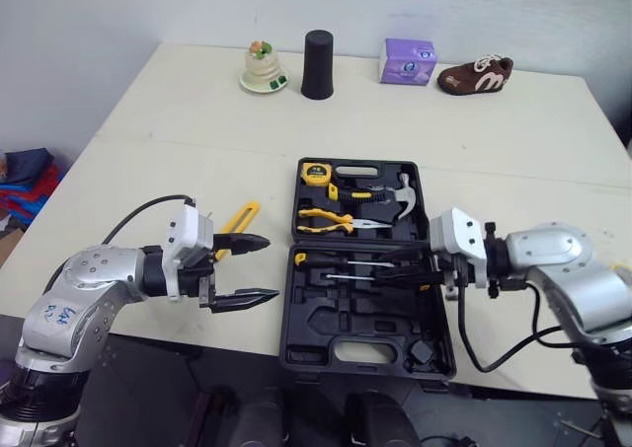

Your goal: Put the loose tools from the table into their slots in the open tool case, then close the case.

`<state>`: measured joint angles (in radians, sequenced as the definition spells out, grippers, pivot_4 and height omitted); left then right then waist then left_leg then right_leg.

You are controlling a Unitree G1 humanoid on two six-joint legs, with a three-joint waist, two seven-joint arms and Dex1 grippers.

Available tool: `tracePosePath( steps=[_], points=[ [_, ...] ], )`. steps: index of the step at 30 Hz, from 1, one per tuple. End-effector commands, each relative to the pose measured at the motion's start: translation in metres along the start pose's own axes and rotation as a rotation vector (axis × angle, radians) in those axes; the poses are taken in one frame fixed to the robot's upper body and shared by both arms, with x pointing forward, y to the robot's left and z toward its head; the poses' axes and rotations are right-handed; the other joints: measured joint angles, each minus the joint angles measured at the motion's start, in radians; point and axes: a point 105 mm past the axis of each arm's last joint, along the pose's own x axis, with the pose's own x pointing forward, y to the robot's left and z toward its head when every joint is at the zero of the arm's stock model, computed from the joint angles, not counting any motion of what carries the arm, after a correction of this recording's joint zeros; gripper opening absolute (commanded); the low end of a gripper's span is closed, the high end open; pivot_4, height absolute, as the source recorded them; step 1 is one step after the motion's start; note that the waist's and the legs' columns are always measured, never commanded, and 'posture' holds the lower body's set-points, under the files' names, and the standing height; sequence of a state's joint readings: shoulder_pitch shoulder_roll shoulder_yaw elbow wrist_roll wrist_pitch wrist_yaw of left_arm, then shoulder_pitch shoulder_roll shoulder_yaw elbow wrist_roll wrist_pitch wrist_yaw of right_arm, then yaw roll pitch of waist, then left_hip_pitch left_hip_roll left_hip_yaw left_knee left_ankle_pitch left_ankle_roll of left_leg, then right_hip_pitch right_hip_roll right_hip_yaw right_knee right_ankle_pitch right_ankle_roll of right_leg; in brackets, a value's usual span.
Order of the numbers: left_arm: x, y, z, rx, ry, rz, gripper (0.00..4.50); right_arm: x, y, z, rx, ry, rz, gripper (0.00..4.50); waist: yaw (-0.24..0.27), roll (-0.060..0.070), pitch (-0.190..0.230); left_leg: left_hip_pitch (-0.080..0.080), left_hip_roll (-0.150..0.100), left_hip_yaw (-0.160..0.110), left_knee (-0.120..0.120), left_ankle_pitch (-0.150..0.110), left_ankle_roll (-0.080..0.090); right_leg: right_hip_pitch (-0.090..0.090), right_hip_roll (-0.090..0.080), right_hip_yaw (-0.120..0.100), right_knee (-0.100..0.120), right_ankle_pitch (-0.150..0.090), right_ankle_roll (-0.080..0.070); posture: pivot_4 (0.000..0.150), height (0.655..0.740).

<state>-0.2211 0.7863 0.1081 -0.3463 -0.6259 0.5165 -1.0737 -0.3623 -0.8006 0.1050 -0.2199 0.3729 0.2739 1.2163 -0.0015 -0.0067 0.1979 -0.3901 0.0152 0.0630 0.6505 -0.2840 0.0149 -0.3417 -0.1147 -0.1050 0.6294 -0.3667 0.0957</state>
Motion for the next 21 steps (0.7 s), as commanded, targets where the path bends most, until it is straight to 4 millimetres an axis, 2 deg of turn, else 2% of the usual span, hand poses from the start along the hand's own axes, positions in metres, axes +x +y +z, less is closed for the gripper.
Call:
tracePosePath(
  steps=[1, 8, 12, 21],
  points=[
    [0.001, -0.001, 0.007, 0.046, -0.008, -0.014, 4.5, 0.002, -0.001, -0.008, -0.04, -0.008, -0.015, 0.04, 0.0, 0.0, 0.0, 0.0, 0.0, 0.0, 0.0, 0.0, 0.0, 0.0, 0.0, 0.0, 0.0, 0.0, 0.0, 0.15, 0.7341],
    [0.003, -0.001, 0.008, 0.056, -0.004, -0.016, 4.5, 0.008, -0.011, -0.03, -0.055, 0.023, -0.063, 0.04, -0.001, 0.0, 0.0, 0.0, 0.0, 0.0, 0.0, 0.0, 0.0, 0.0, 0.0, 0.0, 0.0, 0.0, 0.0, 0.15, 0.7341],
    [0.001, -0.001, 0.009, 0.065, -0.002, 0.002, 4.5, 0.012, 0.001, -0.042, -0.061, 0.05, 0.007, 0.04, -0.001, 0.0, 0.0, 0.001, 0.0, 0.0, 0.0, 0.0, 0.0, 0.0, 0.0, 0.0, 0.0, 0.0, 0.0, 0.15, 0.7341],
    [-0.001, -0.003, 0.007, 0.059, 0.017, 0.007, 4.5, 0.017, 0.018, -0.084, -0.006, 0.153, 0.071, 0.04, -0.003, -0.003, -0.002, 0.004, 0.0, 0.0, 0.0, 0.0, 0.0, 0.003, 0.0, 0.001, 0.0, 0.0, 0.0, 0.15, 0.7341]
  ],
)
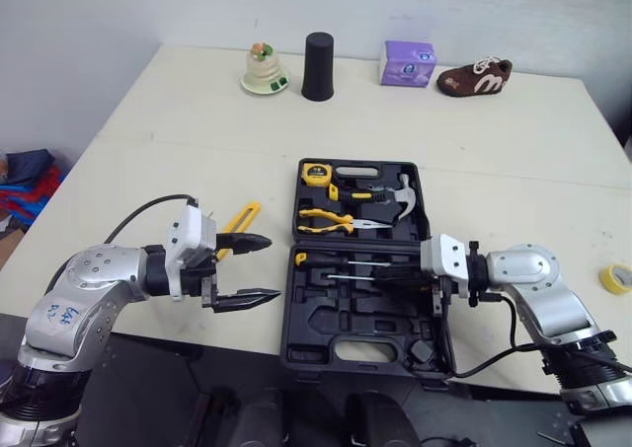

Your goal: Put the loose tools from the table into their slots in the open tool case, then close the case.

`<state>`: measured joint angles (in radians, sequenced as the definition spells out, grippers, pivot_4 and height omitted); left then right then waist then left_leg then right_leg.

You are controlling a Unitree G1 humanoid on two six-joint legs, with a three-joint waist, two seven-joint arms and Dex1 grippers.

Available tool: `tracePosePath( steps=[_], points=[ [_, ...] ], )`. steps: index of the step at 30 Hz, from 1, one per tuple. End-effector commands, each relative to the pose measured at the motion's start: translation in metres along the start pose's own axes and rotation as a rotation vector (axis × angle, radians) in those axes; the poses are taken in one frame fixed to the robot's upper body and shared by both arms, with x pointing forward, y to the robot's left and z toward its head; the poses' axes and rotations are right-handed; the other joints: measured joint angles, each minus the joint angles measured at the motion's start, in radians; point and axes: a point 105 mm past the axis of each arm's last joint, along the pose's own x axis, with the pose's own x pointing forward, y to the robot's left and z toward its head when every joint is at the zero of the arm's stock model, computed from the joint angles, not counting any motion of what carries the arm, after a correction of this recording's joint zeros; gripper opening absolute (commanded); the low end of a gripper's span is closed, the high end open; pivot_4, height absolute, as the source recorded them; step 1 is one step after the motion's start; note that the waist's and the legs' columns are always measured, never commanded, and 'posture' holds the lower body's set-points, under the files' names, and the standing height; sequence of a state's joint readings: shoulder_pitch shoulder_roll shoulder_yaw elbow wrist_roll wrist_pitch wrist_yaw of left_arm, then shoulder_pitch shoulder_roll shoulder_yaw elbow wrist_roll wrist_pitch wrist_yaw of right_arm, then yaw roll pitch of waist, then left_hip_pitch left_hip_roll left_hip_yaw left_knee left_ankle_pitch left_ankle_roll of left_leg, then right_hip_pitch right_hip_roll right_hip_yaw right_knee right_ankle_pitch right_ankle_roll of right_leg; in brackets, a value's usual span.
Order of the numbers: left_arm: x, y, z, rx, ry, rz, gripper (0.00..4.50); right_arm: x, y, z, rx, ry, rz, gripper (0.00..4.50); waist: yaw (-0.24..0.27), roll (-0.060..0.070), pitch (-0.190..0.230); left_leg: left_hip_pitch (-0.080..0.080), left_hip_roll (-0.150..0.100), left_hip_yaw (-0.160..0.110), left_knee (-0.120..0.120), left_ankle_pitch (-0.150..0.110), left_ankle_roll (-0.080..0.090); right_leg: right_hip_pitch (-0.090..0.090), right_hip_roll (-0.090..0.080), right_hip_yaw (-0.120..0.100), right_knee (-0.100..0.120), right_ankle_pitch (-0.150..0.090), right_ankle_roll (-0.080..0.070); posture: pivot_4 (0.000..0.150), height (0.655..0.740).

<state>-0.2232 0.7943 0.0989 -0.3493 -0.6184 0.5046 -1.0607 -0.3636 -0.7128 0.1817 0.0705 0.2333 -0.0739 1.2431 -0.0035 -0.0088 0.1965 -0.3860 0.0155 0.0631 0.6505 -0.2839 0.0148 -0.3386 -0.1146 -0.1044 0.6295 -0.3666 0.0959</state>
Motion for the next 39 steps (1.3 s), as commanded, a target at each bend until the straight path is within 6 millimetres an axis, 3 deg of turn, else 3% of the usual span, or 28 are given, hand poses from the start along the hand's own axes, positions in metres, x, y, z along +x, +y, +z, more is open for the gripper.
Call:
tracePosePath(
  steps=[1, 4, 8, 10, 14, 17, 20, 22, 24, 26, 27, 30, 33, 36, 39],
  points=[
    [-0.001, -0.004, 0.006, 0.043, 0.007, -0.002, 4.5, 0.005, 0.024, -0.042, 0.052, 0.145, 0.088, 0.04, -0.001, -0.001, -0.001, 0.001, 0.0, 0.0, 0.0, 0.0, 0.0, 0.001, 0.0, 0.0, 0.0, 0.0, 0.0, 0.15, 0.7341],
    [-0.001, -0.004, 0.005, 0.041, 0.013, -0.003, 4.5, 0.01, 0.026, -0.053, 0.074, 0.196, 0.081, 0.04, -0.001, -0.005, -0.004, 0.002, 0.0, 0.0, 0.0, 0.0, 0.0, 0.001, 0.0, 0.0, 0.0, 0.0, 0.0, 0.15, 0.7341],
    [-0.001, -0.004, 0.005, 0.043, 0.018, -0.003, 4.5, 0.017, 0.013, -0.043, 0.106, 0.152, 0.019, 0.04, -0.009, -0.011, -0.007, 0.016, 0.002, 0.0, -0.004, -0.003, -0.003, 0.015, 0.0, 0.0, -0.003, 0.0, -0.001, 0.15, 0.7341],
    [-0.002, -0.003, 0.005, 0.047, 0.02, 0.004, 4.5, 0.016, 0.005, -0.023, 0.131, 0.061, -0.008, 0.04, -0.016, -0.011, -0.008, 0.018, 0.003, 0.0, -0.003, -0.007, -0.007, 0.017, 0.0, 0.001, -0.003, 0.0, -0.002, 0.15, 0.7341],
    [-0.009, 0.002, 0.004, 0.067, 0.029, 0.044, 4.5, -0.004, 0.003, 0.022, 0.118, -0.133, 0.002, 0.04, -0.02, -0.006, -0.005, 0.014, 0.003, -0.001, -0.004, -0.005, -0.005, 0.013, 0.0, 0.001, -0.003, 0.001, -0.003, 0.15, 0.7341],
    [-0.024, 0.01, 0.001, 0.062, 0.018, 0.136, 4.5, -0.04, 0.0, 0.03, 0.153, -0.114, -0.065, 0.04, -0.017, 0.005, 0.002, 0.008, 0.003, -0.001, -0.004, -0.005, -0.002, 0.009, 0.0, 0.0, -0.004, 0.001, -0.003, 0.15, 0.7341],
    [-0.059, 0.021, -0.008, 0.054, 0.036, 0.315, 4.5, -0.088, -0.007, 0.026, 0.163, -0.053, -0.259, 0.92, -0.01, 0.006, 0.003, 0.006, 0.002, -0.001, -0.003, -0.006, 0.0, 0.008, 0.0, -0.001, -0.004, 0.001, -0.003, 0.15, 0.7341],
    [-0.08, 0.026, -0.014, 0.051, 0.06, 0.41, 4.5, -0.113, -0.009, 0.022, 0.13, 0.002, -0.363, 1.73, -0.004, 0.006, 0.003, 0.005, 0.002, -0.001, -0.004, -0.008, 0.001, 0.008, 0.0, -0.002, -0.005, 0.001, -0.003, 0.15, 0.7341],
    [-0.1, 0.031, -0.019, 0.051, 0.069, 0.506, 4.5, -0.137, -0.013, 0.018, 0.117, 0.041, -0.494, 2.8, 0.001, 0.005, 0.003, 0.004, 0.002, 0.0, -0.004, -0.008, 0.001, 0.008, 0.001, -0.003, -0.007, 0.001, -0.003, 0.15, 0.7341],
    [-0.134, 0.037, -0.03, 0.035, 0.084, 0.65, 4.5, -0.174, -0.009, 0.006, 0.113, 0.132, -0.635, 3.84, 0.003, 0.005, 0.003, 0.003, 0.002, 0.0, -0.003, -0.008, 0.002, 0.008, 0.0, -0.002, -0.008, 0.001, -0.002, 0.15, 0.7341],
    [-0.158, 0.039, -0.038, 0.03, 0.099, 0.746, 4.5, -0.203, -0.003, -0.006, 0.119, 0.195, -0.75, 4.33, 0.005, 0.005, 0.003, 0.003, 0.002, 0.0, -0.002, -0.009, 0.003, 0.008, 0.0, -0.002, -0.009, 0.001, -0.002, 0.15, 0.7341],
    [-0.205, 0.039, -0.054, 0.025, 0.136, 0.94, 4.5, -0.261, 0.023, -0.029, 0.133, 0.347, -0.945, 4.43, 0.019, 0.005, 0.003, 0.003, 0.0, 0.001, -0.003, -0.01, 0.004, 0.006, -0.001, -0.002, -0.011, 0.001, -0.001, 0.15, 0.7341],
    [-0.226, 0.038, -0.061, 0.011, 0.135, 1.039, 4.5, -0.284, 0.038, -0.039, 0.152, 0.389, -1.033, 4.43, 0.024, 0.004, 0.003, -0.001, 0.0, 0.004, -0.003, -0.01, 0.004, -0.001, -0.001, 0.001, -0.01, 0.002, -0.001, 0.15, 0.7341],
    [-0.275, 0.032, -0.076, -0.029, 0.182, 1.264, 4.5, -0.341, 0.075, -0.061, 0.221, 0.521, -1.269, 4.43, 0.022, 0.004, 0.003, -0.001, 0.001, 0.005, -0.004, -0.011, 0.004, -0.002, -0.002, 0.002, -0.008, 0.002, 0.0, 0.15, 0.7341],
    [-0.305, 0.031, -0.082, -0.046, 0.224, 1.419, 4.5, -0.371, 0.112, -0.078, 0.312, 0.644, -1.385, 4.43, 0.022, 0.004, 0.003, 0.0, 0.002, 0.005, -0.006, -0.012, 0.001, -0.003, -0.002, 0.001, -0.007, 0.002, -0.001, 0.15, 0.7341]
  ],
)
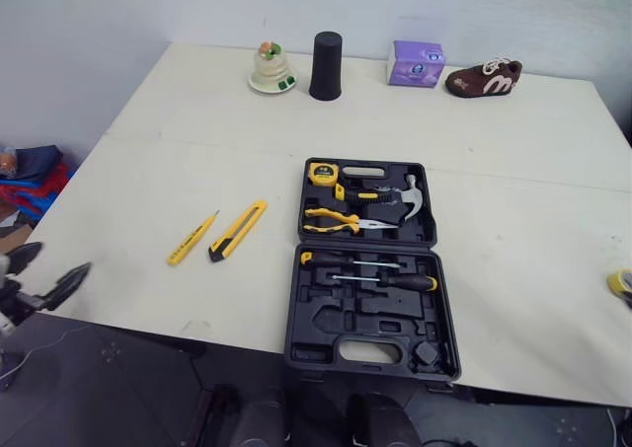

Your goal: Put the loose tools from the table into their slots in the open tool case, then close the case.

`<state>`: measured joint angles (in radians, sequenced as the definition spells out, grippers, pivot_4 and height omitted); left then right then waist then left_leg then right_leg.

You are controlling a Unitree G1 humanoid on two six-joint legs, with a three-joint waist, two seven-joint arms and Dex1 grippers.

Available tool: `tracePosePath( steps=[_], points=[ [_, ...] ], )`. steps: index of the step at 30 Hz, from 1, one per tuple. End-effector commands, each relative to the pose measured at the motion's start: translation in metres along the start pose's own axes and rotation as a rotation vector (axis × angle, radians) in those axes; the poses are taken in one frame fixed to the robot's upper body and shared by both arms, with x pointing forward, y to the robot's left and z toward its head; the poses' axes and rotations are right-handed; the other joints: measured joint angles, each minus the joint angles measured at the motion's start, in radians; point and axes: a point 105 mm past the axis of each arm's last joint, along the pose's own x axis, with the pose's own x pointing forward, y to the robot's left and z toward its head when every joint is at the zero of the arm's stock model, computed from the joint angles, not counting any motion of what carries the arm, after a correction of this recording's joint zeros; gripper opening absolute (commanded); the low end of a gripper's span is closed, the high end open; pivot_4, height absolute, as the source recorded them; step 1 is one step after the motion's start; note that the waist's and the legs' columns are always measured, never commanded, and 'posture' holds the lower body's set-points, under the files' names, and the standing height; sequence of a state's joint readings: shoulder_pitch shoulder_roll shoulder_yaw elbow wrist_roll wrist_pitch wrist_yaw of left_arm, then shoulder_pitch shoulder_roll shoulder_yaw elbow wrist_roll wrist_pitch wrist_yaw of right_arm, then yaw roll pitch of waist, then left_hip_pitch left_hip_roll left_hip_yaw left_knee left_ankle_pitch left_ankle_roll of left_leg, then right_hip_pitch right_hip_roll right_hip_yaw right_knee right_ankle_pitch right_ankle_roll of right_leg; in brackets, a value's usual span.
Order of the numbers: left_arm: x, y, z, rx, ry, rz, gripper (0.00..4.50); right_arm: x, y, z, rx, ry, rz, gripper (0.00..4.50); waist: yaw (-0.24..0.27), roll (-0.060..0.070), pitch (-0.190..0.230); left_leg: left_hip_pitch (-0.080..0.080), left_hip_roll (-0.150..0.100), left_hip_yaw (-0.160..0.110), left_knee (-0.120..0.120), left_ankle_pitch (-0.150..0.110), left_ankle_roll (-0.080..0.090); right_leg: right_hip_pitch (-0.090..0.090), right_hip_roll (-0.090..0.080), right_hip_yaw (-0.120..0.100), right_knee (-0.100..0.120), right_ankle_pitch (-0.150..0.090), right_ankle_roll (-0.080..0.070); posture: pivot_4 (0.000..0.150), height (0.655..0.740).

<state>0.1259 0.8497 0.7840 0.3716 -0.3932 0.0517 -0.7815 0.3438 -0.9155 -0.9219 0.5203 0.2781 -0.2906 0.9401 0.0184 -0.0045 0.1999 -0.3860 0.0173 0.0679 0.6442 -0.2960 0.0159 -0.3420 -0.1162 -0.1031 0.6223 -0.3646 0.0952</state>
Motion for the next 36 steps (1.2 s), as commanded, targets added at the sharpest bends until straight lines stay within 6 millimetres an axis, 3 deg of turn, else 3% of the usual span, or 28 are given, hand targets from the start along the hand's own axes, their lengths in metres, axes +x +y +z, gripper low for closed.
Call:
tracePosePath(
  steps=[1, 7, 10, 13, 19, 21, 26, 28, 32, 36],
  points=[
    [-0.013, 0.036, 0.005, 0.034, 0.0, 0.189, 4.5, -0.033, -0.026, -0.032, 0.01, 0.115, -0.164, 4.43, -0.001, 0.0, 0.0, 0.0, 0.0, 0.0, -0.001, 0.0, 0.0, 0.0, 0.0, 0.0, 0.001, 0.0, -0.001, 0.15, 0.7341],
    [-0.011, 0.045, 0.006, 0.02, 0.002, 0.254, 4.5, -0.055, -0.03, -0.056, 0.023, 0.18, -0.253, 4.43, -0.021, 0.0, 0.0, 0.001, 0.0, 0.0, 0.001, 0.0, -0.001, 0.0, -0.001, 0.001, 0.003, 0.0, 0.0, 0.15, 0.7341],
    [0.001, 0.032, 0.009, 0.023, -0.009, 0.194, 4.5, -0.051, -0.021, -0.057, 0.036, 0.147, -0.252, 4.43, -0.032, 0.001, -0.001, 0.001, 0.0, 0.001, 0.0, 0.0, -0.002, 0.0, -0.001, 0.001, 0.004, 0.0, 0.0, 0.15, 0.7341],
    [0.01, 0.022, 0.018, 0.023, -0.041, 0.148, 4.5, -0.038, -0.011, -0.045, 0.037, 0.059, -0.213, 4.43, -0.041, 0.001, -0.001, 0.002, 0.001, 0.001, 0.0, 0.002, -0.004, 0.0, -0.001, 0.001, 0.004, 0.0, 0.0, 0.15, 0.7341],
    [0.031, -0.012, 0.044, 0.033, -0.128, -0.037, 4.5, -0.003, 0.022, 0.008, 0.102, -0.211, -0.025, 4.43, -0.048, 0.001, -0.001, 0.002, 0.001, 0.002, 0.0, 0.003, -0.006, 0.0, 0.0, 0.002, 0.006, 0.0, 0.0, 0.15, 0.7341],
    [0.038, -0.038, 0.054, 0.063, -0.131, -0.192, 4.5, 0.015, 0.044, 0.046, 0.117, -0.351, 0.104, 4.43, -0.047, 0.002, -0.001, 0.002, 0.001, 0.002, 0.001, 0.004, -0.005, 0.0, 0.0, 0.002, 0.006, 0.0, 0.0, 0.15, 0.7341],
    [0.043, -0.076, 0.061, 0.081, -0.089, -0.397, 4.5, 0.03, 0.076, 0.109, 0.099, -0.574, 0.284, 4.43, -0.044, 0.002, -0.001, 0.002, 0.001, 0.001, 0.001, 0.006, -0.002, 0.0, 0.0, 0.002, 0.006, 0.0, 0.0, 0.15, 0.7341],
    [0.044, -0.084, 0.061, 0.053, -0.062, -0.428, 4.5, 0.032, 0.082, 0.121, 0.114, -0.617, 0.315, 4.43, -0.043, 0.002, -0.001, 0.001, 0.001, 0.001, 0.001, 0.006, -0.002, -0.001, 0.0, 0.001, 0.005, 0.0, 0.0, 0.15, 0.7341],
    [0.054, -0.101, 0.046, -0.018, 0.116, -0.448, 4.5, 0.03, 0.139, 0.171, 0.08, -0.751, 0.612, 4.43, -0.04, 0.002, -0.001, 0.001, 0.0, 0.0, 0.001, 0.006, -0.001, 0.0, 0.0, 0.001, 0.006, 0.0, 0.0, 0.15, 0.7341],
    [0.064, -0.112, 0.035, 0.01, 0.207, -0.46, 4.5, 0.029, 0.161, 0.195, 0.093, -0.827, 0.71, 4.43, -0.04, 0.001, -0.001, 0.0, 0.0, 0.0, 0.002, 0.007, 0.0, -0.001, 0.0, 0.001, 0.007, 0.0, 0.0, 0.15, 0.7341]
  ],
)
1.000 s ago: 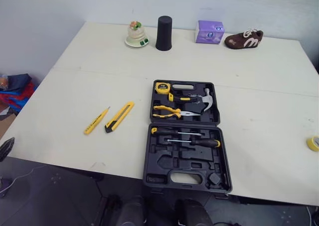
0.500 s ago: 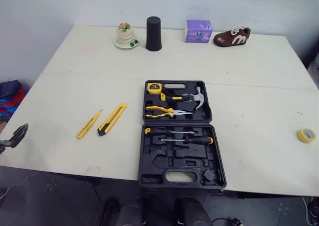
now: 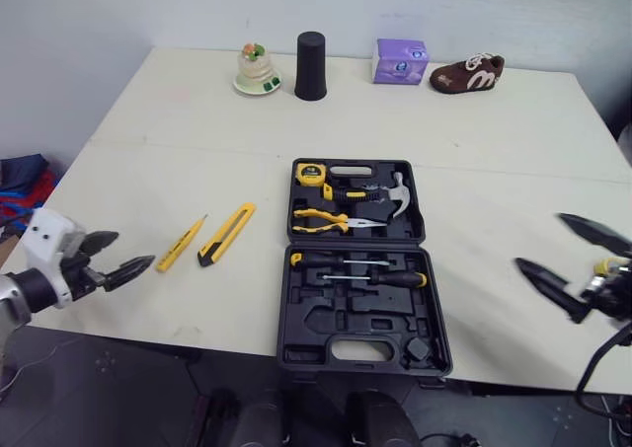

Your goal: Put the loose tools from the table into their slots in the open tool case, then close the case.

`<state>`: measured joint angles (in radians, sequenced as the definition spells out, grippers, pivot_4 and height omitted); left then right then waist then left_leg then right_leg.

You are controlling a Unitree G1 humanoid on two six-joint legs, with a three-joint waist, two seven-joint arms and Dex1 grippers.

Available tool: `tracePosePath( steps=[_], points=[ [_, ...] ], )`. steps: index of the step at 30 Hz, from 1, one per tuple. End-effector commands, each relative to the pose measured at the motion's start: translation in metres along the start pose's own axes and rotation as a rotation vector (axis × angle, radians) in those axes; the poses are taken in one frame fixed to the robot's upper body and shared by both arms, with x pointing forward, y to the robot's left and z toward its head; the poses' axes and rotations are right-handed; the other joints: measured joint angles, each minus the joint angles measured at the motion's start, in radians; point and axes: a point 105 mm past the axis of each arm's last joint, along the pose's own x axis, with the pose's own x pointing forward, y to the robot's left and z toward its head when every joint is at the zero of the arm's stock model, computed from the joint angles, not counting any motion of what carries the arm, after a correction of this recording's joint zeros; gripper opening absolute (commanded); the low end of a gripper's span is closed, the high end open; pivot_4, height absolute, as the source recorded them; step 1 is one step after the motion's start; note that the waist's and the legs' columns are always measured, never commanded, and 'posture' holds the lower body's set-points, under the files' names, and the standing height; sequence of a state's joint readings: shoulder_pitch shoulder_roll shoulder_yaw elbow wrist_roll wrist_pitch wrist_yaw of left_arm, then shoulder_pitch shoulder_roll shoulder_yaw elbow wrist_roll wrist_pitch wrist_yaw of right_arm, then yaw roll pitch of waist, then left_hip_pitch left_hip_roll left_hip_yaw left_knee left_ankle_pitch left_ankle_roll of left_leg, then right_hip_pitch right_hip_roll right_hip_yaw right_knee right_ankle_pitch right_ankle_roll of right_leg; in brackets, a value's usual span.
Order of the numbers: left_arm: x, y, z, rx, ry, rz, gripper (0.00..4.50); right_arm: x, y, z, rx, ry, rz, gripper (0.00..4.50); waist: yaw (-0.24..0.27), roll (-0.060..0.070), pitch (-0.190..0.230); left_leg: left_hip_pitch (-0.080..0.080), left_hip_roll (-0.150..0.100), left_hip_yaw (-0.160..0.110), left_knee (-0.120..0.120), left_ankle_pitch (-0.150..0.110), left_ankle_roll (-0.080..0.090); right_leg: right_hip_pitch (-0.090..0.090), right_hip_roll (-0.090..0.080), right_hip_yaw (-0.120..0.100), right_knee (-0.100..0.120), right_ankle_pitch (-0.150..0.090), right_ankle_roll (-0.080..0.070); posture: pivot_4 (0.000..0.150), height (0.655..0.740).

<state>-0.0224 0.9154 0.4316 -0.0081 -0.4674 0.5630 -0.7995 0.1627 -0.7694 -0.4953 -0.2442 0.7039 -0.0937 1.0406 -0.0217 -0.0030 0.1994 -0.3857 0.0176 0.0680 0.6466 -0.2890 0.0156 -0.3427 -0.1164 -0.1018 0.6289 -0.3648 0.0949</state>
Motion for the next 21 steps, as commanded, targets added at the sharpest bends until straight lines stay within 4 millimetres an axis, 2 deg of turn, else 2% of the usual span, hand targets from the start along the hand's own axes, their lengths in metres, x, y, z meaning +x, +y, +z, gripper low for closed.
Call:
tracePosePath(
  steps=[1, 8, 14, 20, 21],
  points=[
    [0.008, -0.002, 0.0, 0.068, 0.067, 0.008, 4.5, 0.017, 0.012, 0.015, -0.012, -0.064, 0.082, 4.43, 0.001, 0.0, 0.0, 0.0, 0.0, 0.0, 0.0, 0.0, 0.0, 0.0, 0.0, 0.0, 0.0, 0.0, 0.0, 0.15, 0.7341],
    [0.036, -0.002, -0.005, 0.061, 0.097, 0.013, 4.5, 0.036, 0.031, 0.022, 0.013, -0.102, 0.22, 4.43, 0.024, 0.0, 0.0, -0.001, -0.001, 0.0, 0.0, 0.0, 0.0, -0.001, 0.0, -0.001, 0.0, 0.0, 0.0, 0.15, 0.7341],
    [0.055, -0.006, -0.012, 0.037, 0.18, -0.033, 4.5, 0.046, 0.036, 0.03, 0.021, -0.133, 0.262, 4.43, 0.026, 0.0, 0.0, -0.001, -0.001, 0.0, 0.002, 0.0, 0.001, 0.0, 0.0, -0.001, 0.001, 0.0, 0.001, 0.15, 0.7341],
    [0.066, -0.016, -0.008, 0.034, 0.176, -0.098, 4.5, 0.046, 0.039, 0.029, 0.03, -0.127, 0.27, 4.43, 0.04, 0.0, 0.0, -0.001, -0.002, 0.0, 0.001, 0.002, 0.0, 0.0, 0.0, -0.001, 0.001, 0.0, 0.001, 0.15, 0.7341],
    [0.067, -0.017, -0.01, 0.028, 0.189, -0.103, 4.24, 0.046, 0.04, 0.028, 0.031, -0.121, 0.277, 4.47, 0.043, 0.0, 0.0, -0.001, -0.002, 0.0, 0.002, 0.002, 0.0, 0.0, 0.0, -0.001, 0.001, 0.0, 0.001, 0.15, 0.7341]
  ],
)
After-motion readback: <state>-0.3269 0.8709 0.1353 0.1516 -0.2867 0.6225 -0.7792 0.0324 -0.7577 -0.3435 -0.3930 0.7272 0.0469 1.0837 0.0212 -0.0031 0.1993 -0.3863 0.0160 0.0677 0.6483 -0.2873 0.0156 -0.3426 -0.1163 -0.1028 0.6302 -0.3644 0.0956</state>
